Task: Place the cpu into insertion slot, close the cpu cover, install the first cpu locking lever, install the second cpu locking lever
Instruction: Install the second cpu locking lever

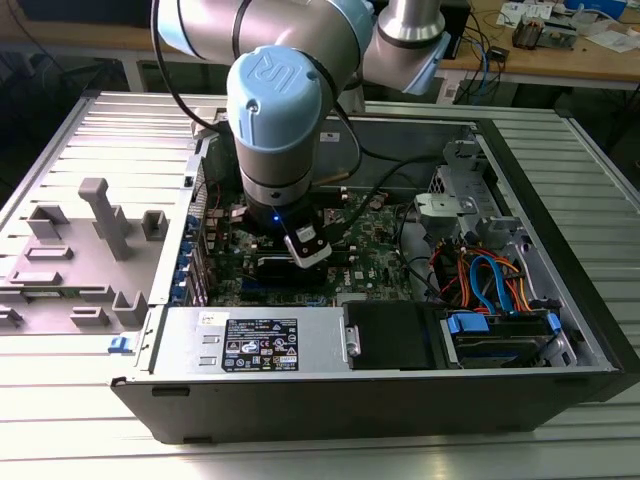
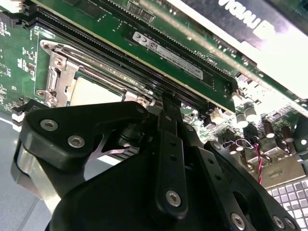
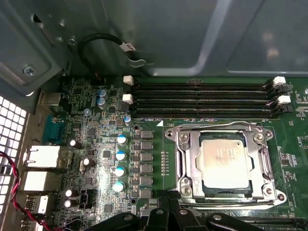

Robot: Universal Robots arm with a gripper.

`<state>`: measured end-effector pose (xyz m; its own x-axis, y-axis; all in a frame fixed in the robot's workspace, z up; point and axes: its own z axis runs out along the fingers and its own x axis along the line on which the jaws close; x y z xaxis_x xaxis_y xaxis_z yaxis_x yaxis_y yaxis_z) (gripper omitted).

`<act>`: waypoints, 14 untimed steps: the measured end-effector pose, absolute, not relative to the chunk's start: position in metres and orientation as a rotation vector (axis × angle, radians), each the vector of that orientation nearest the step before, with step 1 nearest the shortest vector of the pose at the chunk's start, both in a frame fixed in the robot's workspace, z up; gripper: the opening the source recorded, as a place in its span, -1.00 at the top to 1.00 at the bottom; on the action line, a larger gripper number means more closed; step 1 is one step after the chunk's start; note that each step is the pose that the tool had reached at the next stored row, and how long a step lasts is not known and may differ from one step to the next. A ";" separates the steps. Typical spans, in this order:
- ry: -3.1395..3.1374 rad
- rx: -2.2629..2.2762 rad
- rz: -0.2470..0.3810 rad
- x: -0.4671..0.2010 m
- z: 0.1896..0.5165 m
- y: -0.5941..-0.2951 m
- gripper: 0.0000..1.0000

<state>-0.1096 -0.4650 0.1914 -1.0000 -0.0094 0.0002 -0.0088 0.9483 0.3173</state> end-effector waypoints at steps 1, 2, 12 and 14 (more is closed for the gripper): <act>-3.099 0.015 -0.504 -0.110 0.191 -0.465 0.79; -3.099 0.014 -0.505 -0.110 0.191 -0.465 0.79; -3.103 0.015 -0.482 -0.111 0.195 -0.465 0.79; -3.103 0.014 -0.478 -0.112 0.199 -0.464 0.79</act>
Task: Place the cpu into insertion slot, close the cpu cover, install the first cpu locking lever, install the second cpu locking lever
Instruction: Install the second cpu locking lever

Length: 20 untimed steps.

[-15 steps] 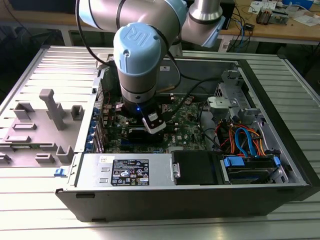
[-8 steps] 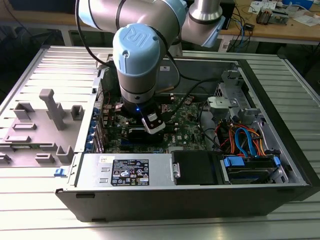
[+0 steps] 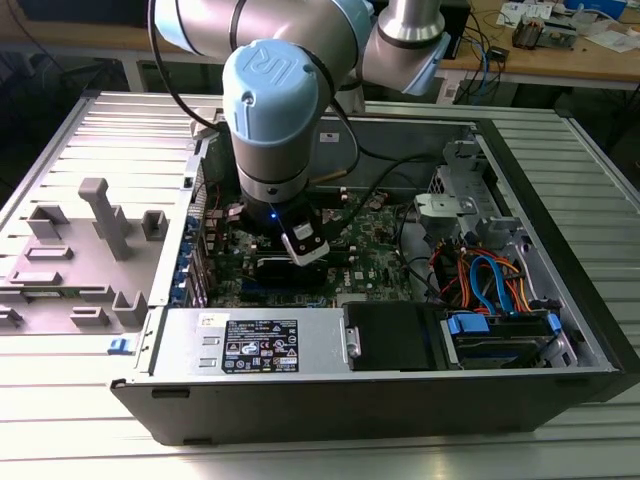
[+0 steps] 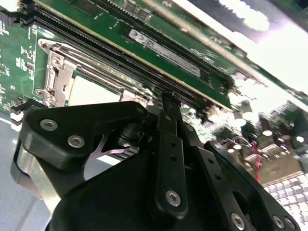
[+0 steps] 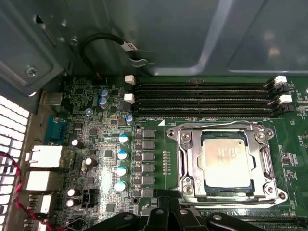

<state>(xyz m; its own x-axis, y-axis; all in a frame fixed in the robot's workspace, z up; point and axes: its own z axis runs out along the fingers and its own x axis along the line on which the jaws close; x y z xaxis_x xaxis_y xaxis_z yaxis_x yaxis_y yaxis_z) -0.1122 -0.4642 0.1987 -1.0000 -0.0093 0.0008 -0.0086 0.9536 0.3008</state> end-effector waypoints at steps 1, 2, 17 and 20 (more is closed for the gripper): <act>-3.103 0.014 -0.480 -0.113 0.198 -0.464 0.79; -3.103 0.014 -0.480 -0.113 0.198 -0.463 0.79; -3.101 0.015 -0.495 -0.116 0.194 -0.460 0.79; -3.101 0.015 -0.494 -0.116 0.192 -0.460 0.79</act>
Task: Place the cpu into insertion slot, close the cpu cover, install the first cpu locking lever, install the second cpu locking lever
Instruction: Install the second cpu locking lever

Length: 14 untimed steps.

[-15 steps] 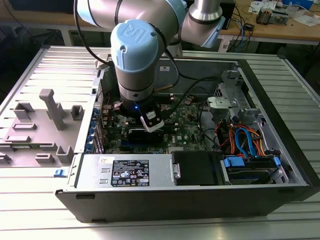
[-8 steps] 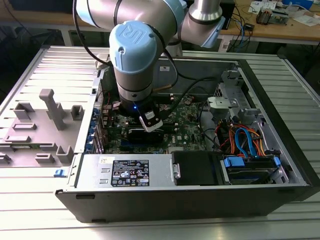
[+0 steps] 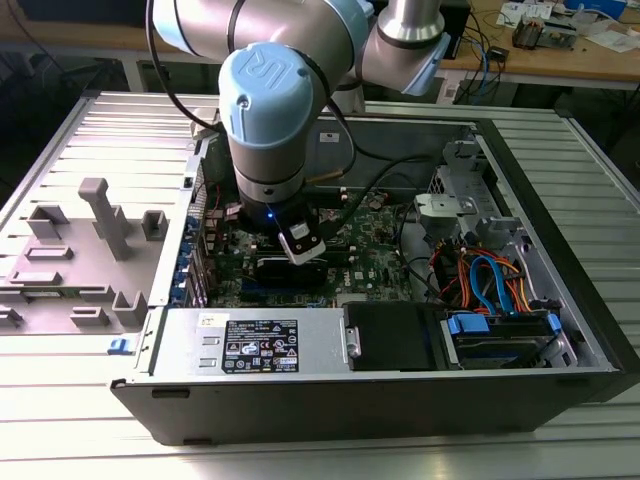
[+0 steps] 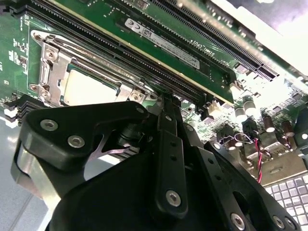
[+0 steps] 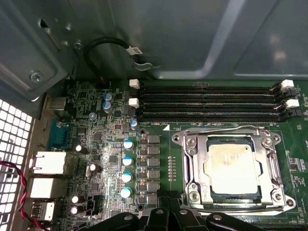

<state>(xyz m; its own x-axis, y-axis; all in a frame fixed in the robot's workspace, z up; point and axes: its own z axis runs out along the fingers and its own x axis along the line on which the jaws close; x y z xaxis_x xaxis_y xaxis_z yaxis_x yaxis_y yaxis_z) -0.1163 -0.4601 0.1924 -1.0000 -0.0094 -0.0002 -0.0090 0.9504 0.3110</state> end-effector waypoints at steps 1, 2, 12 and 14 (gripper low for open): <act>-3.101 0.015 -0.494 -0.116 0.192 -0.460 0.79; -3.101 0.015 -0.495 -0.116 0.191 -0.460 0.79; -3.102 0.015 -0.492 -0.117 0.189 -0.460 0.79; -3.102 0.015 -0.493 -0.117 0.192 -0.460 0.79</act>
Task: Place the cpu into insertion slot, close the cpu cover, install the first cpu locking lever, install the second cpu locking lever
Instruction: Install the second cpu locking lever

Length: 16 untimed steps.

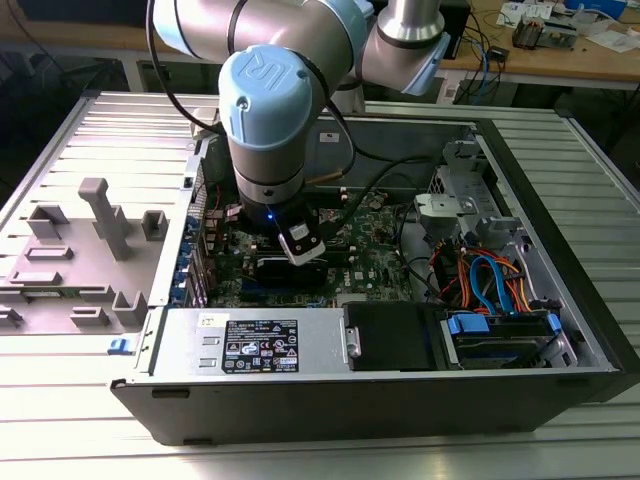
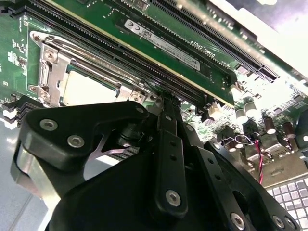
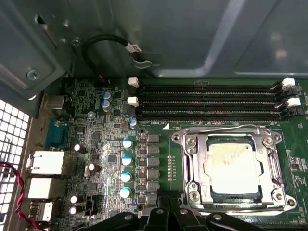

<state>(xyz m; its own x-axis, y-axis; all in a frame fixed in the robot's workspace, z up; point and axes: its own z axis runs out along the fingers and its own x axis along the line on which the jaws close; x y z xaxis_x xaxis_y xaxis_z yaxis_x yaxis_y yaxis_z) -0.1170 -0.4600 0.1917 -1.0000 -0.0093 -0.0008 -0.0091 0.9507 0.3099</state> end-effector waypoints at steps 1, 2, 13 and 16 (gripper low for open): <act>-3.102 0.014 -0.493 -0.117 0.195 -0.460 0.79; -3.101 0.014 -0.493 -0.117 0.197 -0.460 0.79; -3.097 0.015 -0.520 -0.118 0.197 -0.460 0.79; -3.097 0.015 -0.524 -0.118 0.197 -0.460 0.79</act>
